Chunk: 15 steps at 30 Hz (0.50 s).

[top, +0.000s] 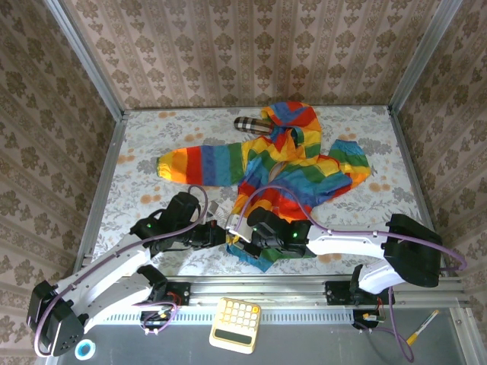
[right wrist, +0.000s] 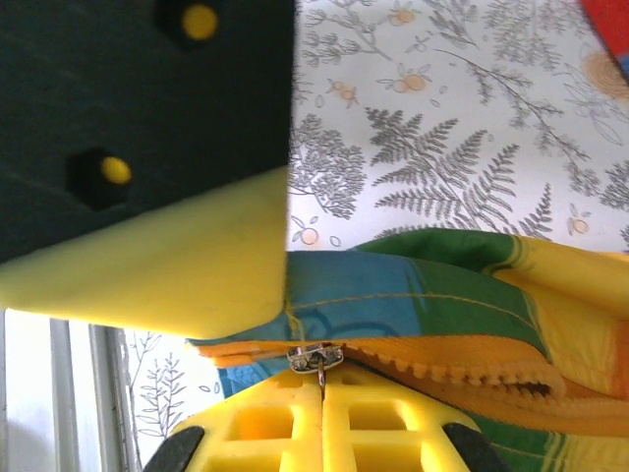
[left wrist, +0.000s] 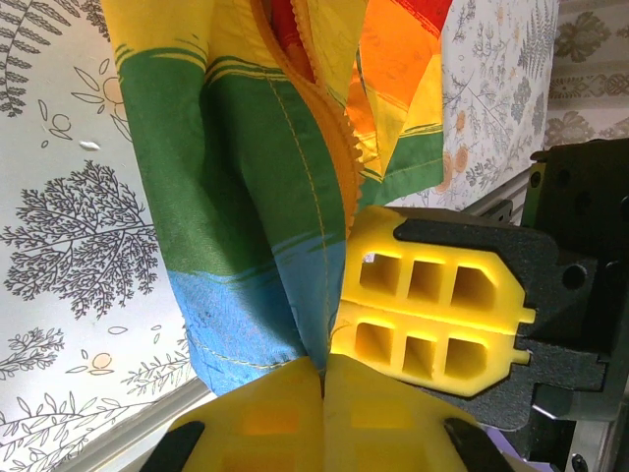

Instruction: Zip up the jacket

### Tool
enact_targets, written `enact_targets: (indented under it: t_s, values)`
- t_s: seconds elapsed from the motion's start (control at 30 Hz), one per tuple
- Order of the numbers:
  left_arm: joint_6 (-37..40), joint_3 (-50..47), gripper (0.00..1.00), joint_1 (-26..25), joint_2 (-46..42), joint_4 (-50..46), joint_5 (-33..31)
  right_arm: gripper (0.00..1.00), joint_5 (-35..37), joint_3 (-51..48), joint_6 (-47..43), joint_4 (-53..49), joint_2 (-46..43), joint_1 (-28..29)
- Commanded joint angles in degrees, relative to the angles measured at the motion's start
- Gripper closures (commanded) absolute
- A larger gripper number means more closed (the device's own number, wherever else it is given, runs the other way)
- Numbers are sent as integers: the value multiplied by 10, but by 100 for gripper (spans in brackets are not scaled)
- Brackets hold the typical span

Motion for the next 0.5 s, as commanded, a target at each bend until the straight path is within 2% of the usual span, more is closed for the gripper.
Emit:
enact_targets:
  t_s: [0.0,0.23,0.47]
  values:
    - [14,-10,100,2,-10,-11,16,100,87,14,31,-14,7,0]
    - [21,-10,100,2,-16,-38,12,100,137,22,62,-33,12,0]
    - [25,-6,100,2,-18,-46,4,100,144,27,62,-41,13,0]
